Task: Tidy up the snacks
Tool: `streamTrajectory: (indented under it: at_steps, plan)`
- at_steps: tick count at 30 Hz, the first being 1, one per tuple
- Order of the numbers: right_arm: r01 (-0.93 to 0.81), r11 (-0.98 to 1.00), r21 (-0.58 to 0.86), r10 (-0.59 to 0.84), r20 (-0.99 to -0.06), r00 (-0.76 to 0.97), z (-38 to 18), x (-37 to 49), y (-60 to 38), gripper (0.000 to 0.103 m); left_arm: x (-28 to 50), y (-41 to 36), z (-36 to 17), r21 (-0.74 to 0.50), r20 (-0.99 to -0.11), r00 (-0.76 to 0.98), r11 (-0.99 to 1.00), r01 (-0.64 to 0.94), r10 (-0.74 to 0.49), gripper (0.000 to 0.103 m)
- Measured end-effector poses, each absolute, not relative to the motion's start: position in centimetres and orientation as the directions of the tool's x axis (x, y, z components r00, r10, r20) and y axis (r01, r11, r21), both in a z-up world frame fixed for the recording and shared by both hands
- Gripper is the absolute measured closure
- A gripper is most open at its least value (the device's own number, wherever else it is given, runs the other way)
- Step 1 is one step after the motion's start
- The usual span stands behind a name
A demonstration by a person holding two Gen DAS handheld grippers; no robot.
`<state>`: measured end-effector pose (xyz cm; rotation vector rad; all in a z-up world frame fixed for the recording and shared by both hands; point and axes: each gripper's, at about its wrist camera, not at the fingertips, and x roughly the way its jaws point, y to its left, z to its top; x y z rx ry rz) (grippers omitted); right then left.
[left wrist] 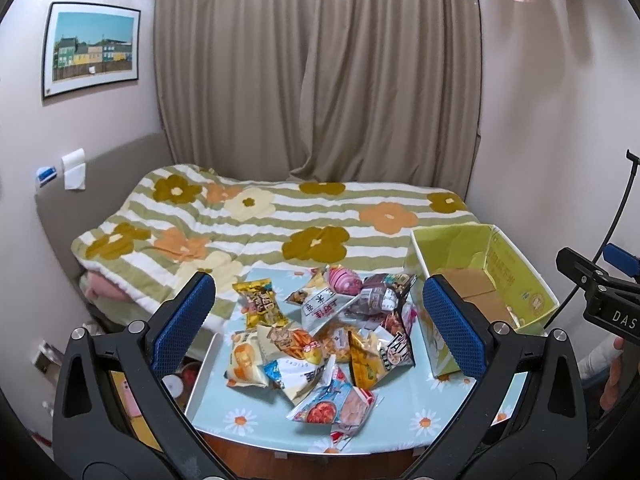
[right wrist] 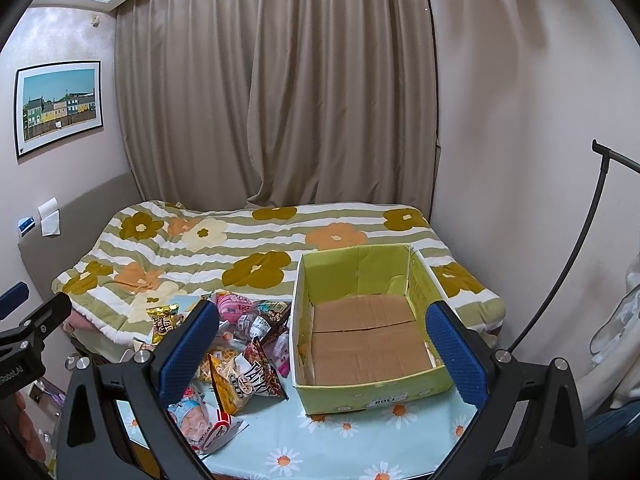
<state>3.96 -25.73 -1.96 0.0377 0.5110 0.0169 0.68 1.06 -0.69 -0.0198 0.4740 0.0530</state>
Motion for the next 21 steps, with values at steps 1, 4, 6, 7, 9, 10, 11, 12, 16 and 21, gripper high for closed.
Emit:
streamTrajectory:
  at_steps: [1,4,6,7,9,10,11,12,16,21]
  plan:
    - [-0.007,0.999,0.038,0.025,-0.49,0.871,-1.96,3.98,-25.69,0.0,0.66,1.12,-0.7,-0.004,-0.459,0.887,0.998,-0.06,0.052,0.0]
    - [-0.011,0.999,0.037,0.028,-0.495,0.868,-1.88,4.04,-25.58,0.0,0.7,1.23,-0.5,0.001,-0.456,0.888,0.998,-0.067,0.06,0.0]
    - [-0.011,0.999,0.041,0.03,-0.495,0.869,-1.8,3.97,-25.52,0.0,0.73,1.25,-0.46,0.004,-0.455,0.888,0.998,-0.068,0.062,0.0]
    - [-0.011,0.999,0.043,0.031,-0.494,0.869,-1.75,3.94,-25.49,0.0,0.77,1.22,-0.5,0.005,-0.456,0.888,0.998,-0.068,0.063,0.0]
    - [-0.011,0.999,0.043,0.031,-0.495,0.868,-1.75,4.0,-25.48,0.0,0.8,1.15,-0.6,0.01,-0.459,0.886,0.998,-0.067,0.064,0.0]
    - [-0.014,0.999,0.044,0.034,-0.497,0.867,-1.74,3.97,-25.45,0.0,0.81,1.19,-0.59,0.011,-0.459,0.886,0.998,-0.067,0.064,0.0]
    - [-0.015,0.999,0.043,0.034,-0.497,0.867,-1.74,4.03,-25.47,0.0,0.82,1.17,-0.61,0.014,-0.46,0.886,0.998,-0.068,0.067,0.0]
    - [-0.015,0.999,0.042,0.034,-0.498,0.867,-1.69,4.01,-25.44,0.0,0.85,1.18,-0.61,0.016,-0.461,0.885,0.997,-0.069,0.069,0.0]
    - [-0.016,0.999,0.045,0.036,-0.496,0.868,-1.67,3.95,-25.4,0.0,0.91,1.16,-0.57,0.02,-0.462,0.884,0.997,-0.071,0.072,0.0]
    - [-0.017,0.999,0.044,0.037,-0.497,0.867,-1.6,3.93,-25.39,0.0,0.93,1.17,-0.52,0.019,-0.462,0.884,0.998,-0.068,0.069,0.0]
